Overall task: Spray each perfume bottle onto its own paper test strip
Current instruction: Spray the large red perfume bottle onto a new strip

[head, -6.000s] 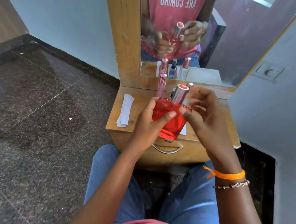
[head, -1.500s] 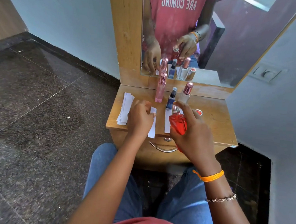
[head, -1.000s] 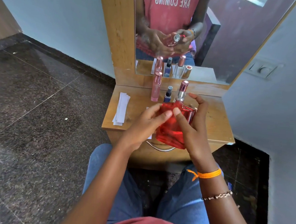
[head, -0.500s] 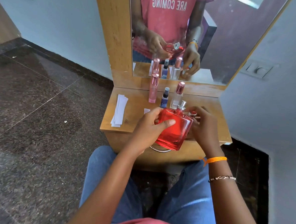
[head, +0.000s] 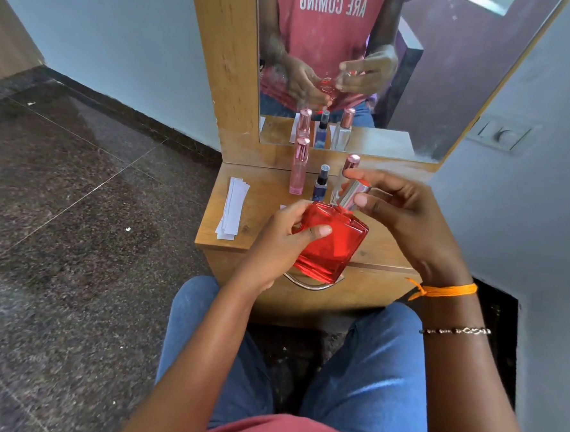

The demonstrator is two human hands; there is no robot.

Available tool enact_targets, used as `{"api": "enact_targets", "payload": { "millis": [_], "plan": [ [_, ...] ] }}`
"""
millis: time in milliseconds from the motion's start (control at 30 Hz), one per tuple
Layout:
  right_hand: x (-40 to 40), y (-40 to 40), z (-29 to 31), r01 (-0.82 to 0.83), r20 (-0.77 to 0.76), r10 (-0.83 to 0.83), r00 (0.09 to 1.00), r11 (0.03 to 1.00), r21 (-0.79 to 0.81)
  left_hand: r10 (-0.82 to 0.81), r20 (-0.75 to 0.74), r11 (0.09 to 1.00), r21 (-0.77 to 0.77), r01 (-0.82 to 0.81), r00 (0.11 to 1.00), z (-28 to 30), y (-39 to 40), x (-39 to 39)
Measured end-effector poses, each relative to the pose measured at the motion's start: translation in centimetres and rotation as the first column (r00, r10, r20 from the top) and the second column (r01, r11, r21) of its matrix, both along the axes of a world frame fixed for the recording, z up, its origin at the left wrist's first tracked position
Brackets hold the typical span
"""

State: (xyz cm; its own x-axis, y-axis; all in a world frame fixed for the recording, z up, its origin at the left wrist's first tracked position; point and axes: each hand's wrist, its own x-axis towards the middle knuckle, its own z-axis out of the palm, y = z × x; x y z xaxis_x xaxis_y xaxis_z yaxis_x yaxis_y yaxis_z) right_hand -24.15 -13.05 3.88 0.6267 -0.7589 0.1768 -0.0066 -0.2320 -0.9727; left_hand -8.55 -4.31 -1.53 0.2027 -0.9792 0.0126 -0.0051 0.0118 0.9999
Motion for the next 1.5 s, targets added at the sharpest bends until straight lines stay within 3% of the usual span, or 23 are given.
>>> {"api": "enact_targets", "payload": {
  "millis": [167,433,567,633,733,900,1067,1133,1200,1267,1367,1500],
  "plan": [
    [0.3,0.4,0.8,-0.003,-0.026,0.004,1.0,1.0,0.031,-0.002,-0.041,0.999,-0.048,0.0,0.999,-0.1,0.1,-0.2],
    [1.4,1.8,0.7,0.187,-0.011,-0.188,0.982,0.981,-0.049,0.106,-0.019,0.991,-0.081,-0.107,0.994,-0.4,-0.1,-1.0],
    [2.6,2.7,0.1,0.44,-0.086,-0.472,0.877,0.862,-0.25,0.211,0.105,0.974,-0.101,-0.201,0.972,-0.4,-0.5,-1.8],
    [3.1,3.2,-0.3,0.487,-0.109,-0.549,0.829,0.803,-0.345,0.237,0.122,0.97,-0.092,-0.227,0.964,-0.5,-0.5,-2.0],
    [2.5,2.8,-0.5,0.42,-0.113,-0.475,0.873,0.849,-0.321,0.17,0.101,0.985,-0.059,-0.165,0.98,-0.3,-0.4,-1.3],
    [0.1,2.5,-2.3,0.18,-0.123,-0.174,0.977,0.983,0.041,0.121,-0.051,0.99,-0.066,-0.124,0.991,0.1,-0.1,-0.5],
    [-0.4,2.8,-3.5,0.173,-0.106,-0.167,0.98,0.983,0.053,0.065,0.058,0.998,0.015,-0.066,0.996,0.2,0.1,0.1],
    [-0.7,2.9,-3.6,0.209,-0.128,-0.207,0.97,0.978,0.007,0.186,0.306,0.975,0.056,-0.213,0.933,-0.2,-0.2,0.9],
    [-0.8,2.8,-3.7,0.233,-0.137,-0.234,0.963,0.972,-0.025,0.289,0.617,0.907,0.067,-0.415,0.732,-0.7,-0.2,1.7],
    [-1.1,2.8,-3.5,0.251,-0.127,-0.252,0.959,0.968,-0.024,0.245,0.8,0.846,0.099,-0.523,0.548,-1.2,0.1,2.0],
    [-1.4,2.6,-3.3,0.268,-0.12,-0.27,0.955,0.963,-0.038,0.174,0.878,0.828,0.115,-0.549,0.446,-1.9,0.2,1.5],
    [-1.4,2.7,-2.9,0.274,-0.11,-0.278,0.954,0.96,-0.049,0.226,0.867,0.827,0.07,-0.558,0.444,-2.0,-0.2,0.9]
  ]
}}
